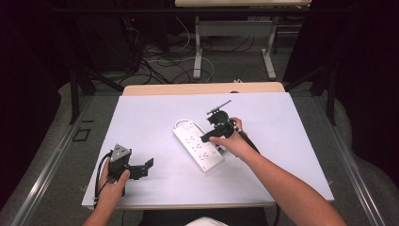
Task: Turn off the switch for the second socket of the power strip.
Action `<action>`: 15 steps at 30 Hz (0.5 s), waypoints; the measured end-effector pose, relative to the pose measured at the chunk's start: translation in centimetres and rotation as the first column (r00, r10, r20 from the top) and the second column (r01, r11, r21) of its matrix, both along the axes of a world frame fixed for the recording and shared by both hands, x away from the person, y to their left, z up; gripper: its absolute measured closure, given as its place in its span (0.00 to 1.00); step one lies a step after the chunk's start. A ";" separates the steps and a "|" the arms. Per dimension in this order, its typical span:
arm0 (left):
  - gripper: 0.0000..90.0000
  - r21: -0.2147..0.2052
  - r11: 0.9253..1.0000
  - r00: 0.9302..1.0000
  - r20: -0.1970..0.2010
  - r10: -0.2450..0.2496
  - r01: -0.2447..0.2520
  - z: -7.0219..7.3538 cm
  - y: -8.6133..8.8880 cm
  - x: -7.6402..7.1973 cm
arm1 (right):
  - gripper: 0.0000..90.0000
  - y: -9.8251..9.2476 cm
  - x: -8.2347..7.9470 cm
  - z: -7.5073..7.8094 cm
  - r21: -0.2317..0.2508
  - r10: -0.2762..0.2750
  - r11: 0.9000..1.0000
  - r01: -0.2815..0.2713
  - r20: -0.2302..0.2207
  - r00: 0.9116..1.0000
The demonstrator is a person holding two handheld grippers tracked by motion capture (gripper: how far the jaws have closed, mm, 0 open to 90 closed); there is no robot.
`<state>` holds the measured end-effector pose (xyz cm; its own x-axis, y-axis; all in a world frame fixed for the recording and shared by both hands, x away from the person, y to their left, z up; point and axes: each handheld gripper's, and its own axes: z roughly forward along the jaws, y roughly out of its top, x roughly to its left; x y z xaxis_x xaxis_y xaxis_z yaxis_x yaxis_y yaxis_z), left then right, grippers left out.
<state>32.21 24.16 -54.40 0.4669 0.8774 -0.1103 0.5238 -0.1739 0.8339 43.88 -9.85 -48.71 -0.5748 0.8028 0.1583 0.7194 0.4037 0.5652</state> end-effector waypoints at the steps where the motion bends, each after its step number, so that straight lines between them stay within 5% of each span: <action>1: 0.00 0.000 1.000 1.000 0.000 0.000 0.000 0.0 0.0 0.0 | 0.17 -0.1 -0.1 0.1 -0.016 0.000 1.000 0.000 -0.007 1.000; 7: 0.00 -0.002 1.000 1.000 0.000 0.001 -0.001 0.0 0.0 0.0 | 0.15 -0.7 -0.5 0.5 -0.025 0.001 1.000 0.000 0.036 0.999; 12: 0.00 -0.001 1.000 1.000 0.001 -0.001 0.001 0.0 0.0 0.0 | 0.00 -1.3 -1.0 1.0 -0.039 -0.007 0.999 0.009 0.064 0.998; 15: 0.00 -0.001 1.000 1.000 0.001 0.000 0.000 0.0 0.0 0.0 | 0.00 -1.7 -1.2 1.4 -0.041 -0.007 0.999 0.010 0.069 0.998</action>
